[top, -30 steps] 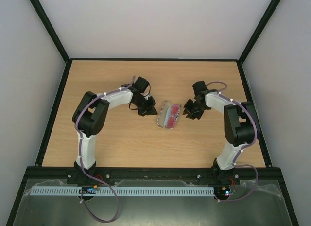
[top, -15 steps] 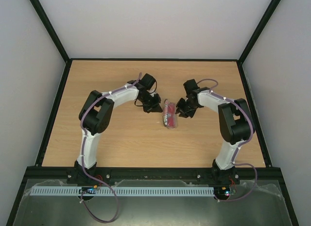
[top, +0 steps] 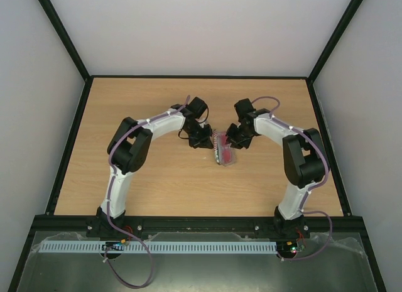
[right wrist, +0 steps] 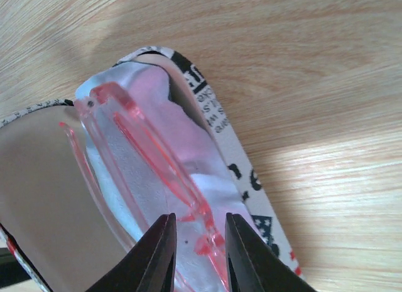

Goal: Organize the sunglasses
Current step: Close the sunglasses case at the center of the board.

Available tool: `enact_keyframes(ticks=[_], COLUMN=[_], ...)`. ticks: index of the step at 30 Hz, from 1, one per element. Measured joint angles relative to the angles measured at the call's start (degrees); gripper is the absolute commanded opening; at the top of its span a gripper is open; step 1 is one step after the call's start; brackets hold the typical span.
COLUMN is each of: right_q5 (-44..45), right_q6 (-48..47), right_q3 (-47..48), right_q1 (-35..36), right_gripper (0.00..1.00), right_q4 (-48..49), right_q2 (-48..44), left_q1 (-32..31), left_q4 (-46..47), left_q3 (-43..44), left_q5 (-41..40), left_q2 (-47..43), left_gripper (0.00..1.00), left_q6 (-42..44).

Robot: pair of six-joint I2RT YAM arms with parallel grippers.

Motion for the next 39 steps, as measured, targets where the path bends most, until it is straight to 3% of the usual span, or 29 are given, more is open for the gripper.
enact_keyframes(ticks=[10,19,21,26,27,32,39], right_q5=[3.04,2.89,2.36,-3.23,-4.35,-10.51,-14.97], right_q6=[-2.78,-6.12,-6.93,-8.17,-8.00,-9.51,-10.93], right_q3=[-1.55,-1.40,-1.42,-7.21,-8.92,-14.95,-13.77], right_q1=[-0.02,-2.86,-4.46,-8.35,-8.55,-8.41,-7.96], right_gripper=[0.25,0.45,0.57,0.97,0.99,0.99,0.99], right_q4=[-3.19,-3.89,-3.58,5.46,7.56,15.91,22.23], right_q2=[-1.95,-6.47,-7.91,-11.52,-12.02,-11.47,-7.72], left_q1=[0.42,1.29,1.64,2.19,2.19,2.34,2.36], left_q4=[0.04,-0.04,-0.07,-0.07,-0.07,-0.04,0.04], left_q3=[-0.24,-0.24,-0.22,-0.22,-0.22,-0.22,-0.22], left_q5=[0.02,0.02,0.02,0.04,0.09,0.57,0.74], left_q2=[0.00,0.00,0.00,-0.02,-0.02,-0.02,-0.02], left_gripper=[0.02,0.02,0.02,0.02,0.02,0.02,0.02], left_q6=[0.07,0.13,0.15,0.13,0.13,0.13,0.07])
